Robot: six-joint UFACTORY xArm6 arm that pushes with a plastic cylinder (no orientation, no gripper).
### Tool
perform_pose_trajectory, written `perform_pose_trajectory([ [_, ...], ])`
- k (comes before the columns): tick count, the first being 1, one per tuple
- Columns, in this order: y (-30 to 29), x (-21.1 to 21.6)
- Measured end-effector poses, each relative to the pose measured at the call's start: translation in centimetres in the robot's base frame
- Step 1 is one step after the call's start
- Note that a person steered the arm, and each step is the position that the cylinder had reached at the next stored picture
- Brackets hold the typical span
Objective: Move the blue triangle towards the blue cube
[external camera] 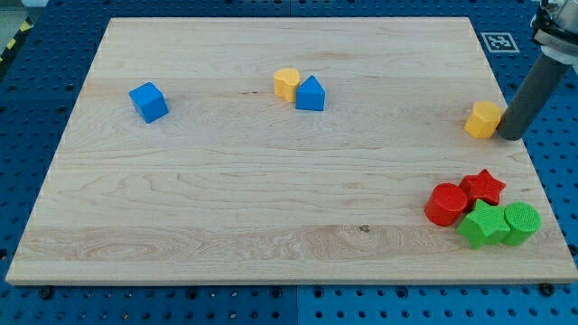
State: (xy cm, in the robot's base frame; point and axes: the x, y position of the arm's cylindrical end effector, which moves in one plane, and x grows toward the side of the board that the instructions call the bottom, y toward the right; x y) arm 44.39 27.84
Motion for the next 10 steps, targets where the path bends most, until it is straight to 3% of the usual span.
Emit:
perform_pose_trajectory([
  [1,-1.9,0.9],
  [3,-13.4,0.6],
  [4,-17.9,-2.2],
  [6,-19.0,-9.1],
  [8,-26.8,-9.3],
  [10,-24.0,-9.2],
])
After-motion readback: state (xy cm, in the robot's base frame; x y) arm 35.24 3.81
